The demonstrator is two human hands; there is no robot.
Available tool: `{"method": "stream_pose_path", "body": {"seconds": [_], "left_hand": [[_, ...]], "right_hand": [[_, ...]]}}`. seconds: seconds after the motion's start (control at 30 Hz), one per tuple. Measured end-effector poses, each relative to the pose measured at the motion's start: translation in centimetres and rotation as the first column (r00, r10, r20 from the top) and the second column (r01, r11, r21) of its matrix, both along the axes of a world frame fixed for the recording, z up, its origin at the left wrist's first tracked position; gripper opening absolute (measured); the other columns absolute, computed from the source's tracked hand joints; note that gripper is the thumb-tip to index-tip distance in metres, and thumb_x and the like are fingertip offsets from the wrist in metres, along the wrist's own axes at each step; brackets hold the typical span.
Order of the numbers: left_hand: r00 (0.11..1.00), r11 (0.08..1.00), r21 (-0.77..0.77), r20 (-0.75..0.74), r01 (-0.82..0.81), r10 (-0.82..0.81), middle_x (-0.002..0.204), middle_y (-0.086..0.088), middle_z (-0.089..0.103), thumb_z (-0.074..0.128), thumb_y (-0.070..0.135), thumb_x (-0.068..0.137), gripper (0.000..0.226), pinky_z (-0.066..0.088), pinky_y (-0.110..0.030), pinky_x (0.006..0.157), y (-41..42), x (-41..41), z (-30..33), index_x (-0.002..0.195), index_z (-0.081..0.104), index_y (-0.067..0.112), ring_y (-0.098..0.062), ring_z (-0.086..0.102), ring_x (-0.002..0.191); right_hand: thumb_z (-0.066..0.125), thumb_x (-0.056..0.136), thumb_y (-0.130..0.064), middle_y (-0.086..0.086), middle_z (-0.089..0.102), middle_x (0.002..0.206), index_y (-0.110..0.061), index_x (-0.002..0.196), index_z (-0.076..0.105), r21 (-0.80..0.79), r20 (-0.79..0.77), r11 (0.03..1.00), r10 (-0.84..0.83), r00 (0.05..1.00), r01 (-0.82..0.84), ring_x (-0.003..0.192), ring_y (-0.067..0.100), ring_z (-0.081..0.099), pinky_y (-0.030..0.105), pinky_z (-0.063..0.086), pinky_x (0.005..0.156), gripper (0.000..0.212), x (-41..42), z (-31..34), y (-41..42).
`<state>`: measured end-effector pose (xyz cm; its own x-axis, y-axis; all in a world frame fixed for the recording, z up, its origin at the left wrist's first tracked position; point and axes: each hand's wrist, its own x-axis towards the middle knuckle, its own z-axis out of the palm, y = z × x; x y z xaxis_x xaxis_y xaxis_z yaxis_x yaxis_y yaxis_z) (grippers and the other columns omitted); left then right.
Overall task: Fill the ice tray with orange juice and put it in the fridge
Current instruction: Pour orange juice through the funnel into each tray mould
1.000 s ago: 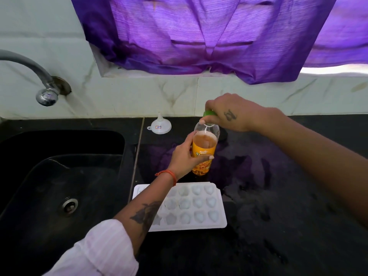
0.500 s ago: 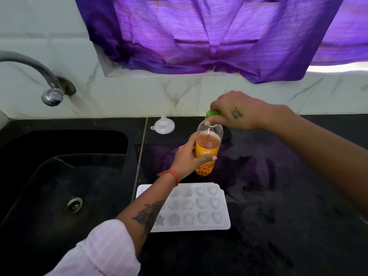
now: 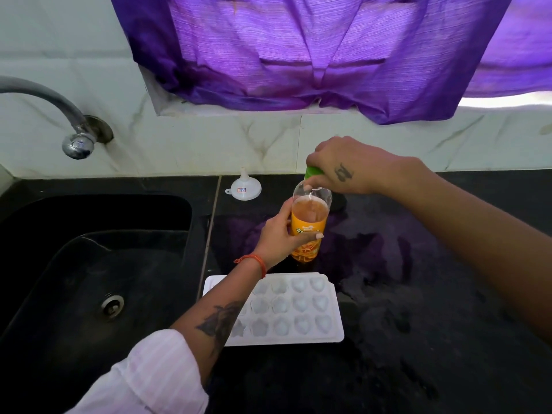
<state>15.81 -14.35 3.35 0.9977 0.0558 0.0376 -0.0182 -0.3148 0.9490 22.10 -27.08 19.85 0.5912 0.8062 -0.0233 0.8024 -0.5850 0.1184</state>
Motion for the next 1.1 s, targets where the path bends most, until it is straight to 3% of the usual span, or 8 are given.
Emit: {"method": "stream_pose_path", "body": {"seconds": [0.2, 0.33, 0.43, 0.63, 0.7, 0.8, 0.87, 1.1], "left_hand": [[1.0, 1.0, -0.005, 0.003, 0.001, -0.001, 0.117, 0.009, 0.057, 0.078, 0.027, 0.075, 0.075, 0.048, -0.017, 0.083, -0.1, -0.1, 0.1, 0.137, 0.035, 0.03, -0.01, 0.056, 0.106], [1.0, 1.0, -0.01, 0.005, -0.003, 0.003, 0.117, 0.009, 0.057, 0.078, 0.027, 0.075, 0.076, 0.047, -0.012, 0.08, -0.1, -0.1, 0.1, 0.138, 0.034, 0.03, -0.008, 0.057, 0.105], [1.0, 1.0, -0.017, 0.001, 0.002, -0.002, 0.116, 0.009, 0.057, 0.077, 0.025, 0.076, 0.075, 0.047, -0.011, 0.079, -0.1, -0.1, 0.1, 0.137, 0.035, 0.028, -0.009, 0.056, 0.105], [1.0, 1.0, -0.022, -0.008, 0.004, -0.005, 0.119, 0.008, 0.057, 0.077, 0.026, 0.076, 0.075, 0.049, -0.02, 0.085, -0.1, -0.1, 0.0, 0.137, 0.035, 0.03, -0.012, 0.057, 0.109], [1.0, 1.0, -0.024, -0.005, 0.003, -0.004, 0.12, 0.008, 0.057, 0.077, 0.026, 0.076, 0.075, 0.049, -0.022, 0.087, 0.0, -0.1, 0.0, 0.138, 0.034, 0.029, -0.014, 0.057, 0.112], [1.0, 1.0, -0.019, -0.007, 0.004, -0.004, 0.122, 0.006, 0.057, 0.076, 0.027, 0.076, 0.075, 0.049, -0.023, 0.088, -0.1, -0.1, 0.1, 0.138, 0.034, 0.029, -0.015, 0.057, 0.113], [1.0, 1.0, -0.021, -0.008, 0.003, -0.004, 0.12, 0.007, 0.056, 0.077, 0.026, 0.076, 0.075, 0.048, -0.021, 0.086, -0.1, -0.2, 0.1, 0.138, 0.034, 0.029, -0.013, 0.057, 0.111], [1.0, 1.0, -0.02, -0.007, 0.011, -0.012, 0.118, 0.007, 0.058, 0.077, 0.026, 0.076, 0.072, 0.049, -0.023, 0.087, 0.0, -0.2, 0.1, 0.134, 0.036, 0.032, -0.013, 0.057, 0.108]], "right_hand": [[0.058, 0.091, -0.027, 0.009, 0.06, 0.115, -0.02, 0.13, 0.056, 0.067, -0.085, 0.993, 0.107, 0.991, -0.102, 0.1, 0.02, 0.054, 0.029, 0.045, 0.086, 0.039, 0.5, 0.6, -1.0], [0.054, 0.087, -0.051, 0.011, 0.065, 0.108, -0.011, 0.12, 0.061, 0.081, -0.127, 0.995, -0.055, 0.99, 0.065, 0.089, 0.021, 0.06, 0.033, 0.051, 0.083, 0.052, 0.4, 0.4, -0.7], [0.049, 0.093, -0.045, 0.01, 0.061, 0.09, -0.003, 0.107, 0.064, 0.047, -0.029, 0.998, -0.032, 0.999, 0.033, 0.08, 0.024, 0.058, 0.036, 0.051, 0.077, 0.046, 0.0, 0.2, -0.1], [0.054, 0.093, -0.027, 0.01, 0.061, 0.112, -0.017, 0.129, 0.057, 0.039, -0.092, 0.997, 0.069, 0.993, -0.066, 0.1, 0.022, 0.055, 0.031, 0.046, 0.087, 0.037, 0.1, 1.0, -0.7], [0.057, 0.092, -0.032, 0.01, 0.062, 0.118, -0.019, 0.133, 0.053, 0.067, -0.122, 0.997, 0.042, 0.992, -0.034, 0.105, 0.023, 0.057, 0.028, 0.043, 0.088, 0.044, 0.3, 0.9, -0.7], [0.052, 0.088, -0.053, 0.015, 0.065, 0.107, -0.006, 0.116, 0.062, 0.04, -0.117, 0.993, -0.107, 0.987, 0.113, 0.091, 0.026, 0.061, 0.033, 0.05, 0.083, 0.055, 0.2, 0.7, -0.2], [0.048, 0.092, -0.048, 0.013, 0.062, 0.091, -0.001, 0.102, 0.063, 0.011, -0.062, 0.995, -0.096, 0.993, 0.097, 0.077, 0.024, 0.057, 0.033, 0.05, 0.073, 0.05, -0.1, 0.6, 0.1], [0.056, 0.092, -0.026, 0.009, 0.059, 0.116, -0.018, 0.132, 0.054, -0.029, -0.097, 0.996, 0.081, 0.992, -0.084, 0.102, 0.02, 0.053, 0.03, 0.044, 0.088, 0.04, 0.3, 1.5, -0.7]]}}
